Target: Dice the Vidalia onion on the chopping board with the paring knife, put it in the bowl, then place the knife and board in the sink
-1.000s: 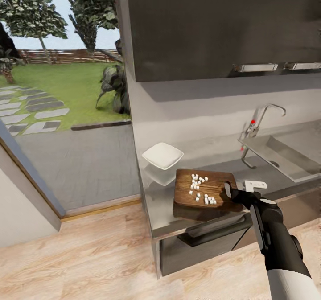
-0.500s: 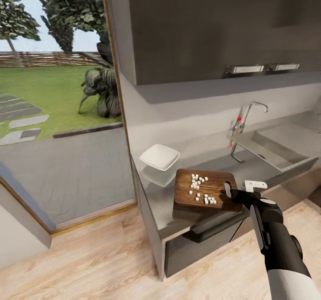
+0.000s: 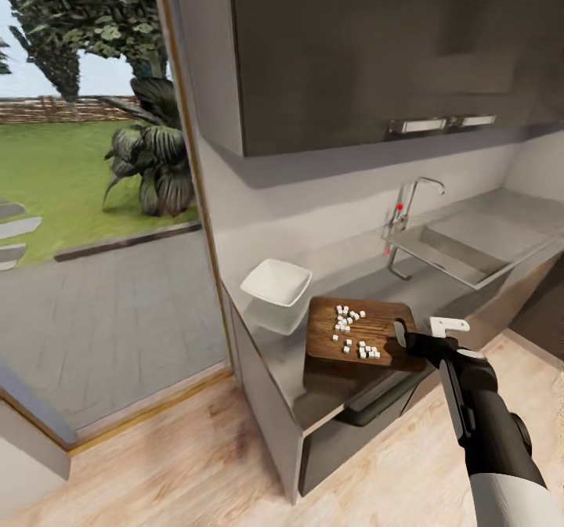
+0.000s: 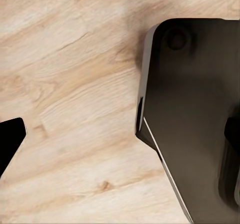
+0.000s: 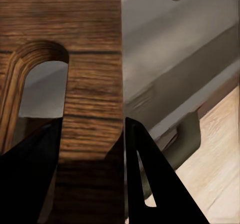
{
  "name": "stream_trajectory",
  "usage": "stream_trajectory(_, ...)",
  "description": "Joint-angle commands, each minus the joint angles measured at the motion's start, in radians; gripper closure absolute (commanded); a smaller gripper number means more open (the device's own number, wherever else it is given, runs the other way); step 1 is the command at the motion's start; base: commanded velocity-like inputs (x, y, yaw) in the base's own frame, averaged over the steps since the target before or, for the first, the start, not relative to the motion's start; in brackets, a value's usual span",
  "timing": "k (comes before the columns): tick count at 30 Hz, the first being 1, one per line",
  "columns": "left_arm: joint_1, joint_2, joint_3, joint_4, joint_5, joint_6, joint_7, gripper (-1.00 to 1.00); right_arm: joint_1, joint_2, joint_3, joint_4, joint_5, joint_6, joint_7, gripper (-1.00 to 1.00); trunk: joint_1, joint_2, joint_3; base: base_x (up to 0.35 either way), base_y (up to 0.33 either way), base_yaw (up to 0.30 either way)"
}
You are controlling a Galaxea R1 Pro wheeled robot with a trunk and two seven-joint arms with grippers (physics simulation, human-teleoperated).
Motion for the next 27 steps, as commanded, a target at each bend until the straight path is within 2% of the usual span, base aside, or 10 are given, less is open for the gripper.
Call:
stream_trajectory(1, 0.001, 0.0, -0.004, -0.001, 0.01, -0.002, 0.001, -1.0, -0.001, 0.0, -0.001, -0.001, 0.01, 0.005, 0.009, 1.0, 0.001, -0.002, -0.001, 0.166, 0.305, -0.258)
stream_trajectory(13, 0.0, 0.0, -0.004, 0.0, 0.01, -0.003, 0.0, -1.0, -0.001, 0.0, -0.001, -0.002, 0.01, 0.005, 0.009, 1.0, 0.001, -0.002, 0.01, 0.172, 0.301, -0.258)
stream_trajectory(27, 0.001, 0.0, -0.004, 0.0, 0.01, -0.002, 0.0, -1.0, -0.001, 0.0, -0.001, -0.003, 0.01, 0.005, 0.009, 1.0, 0.001, -0.002, 0.023, 0.011, 0.312, -0.254)
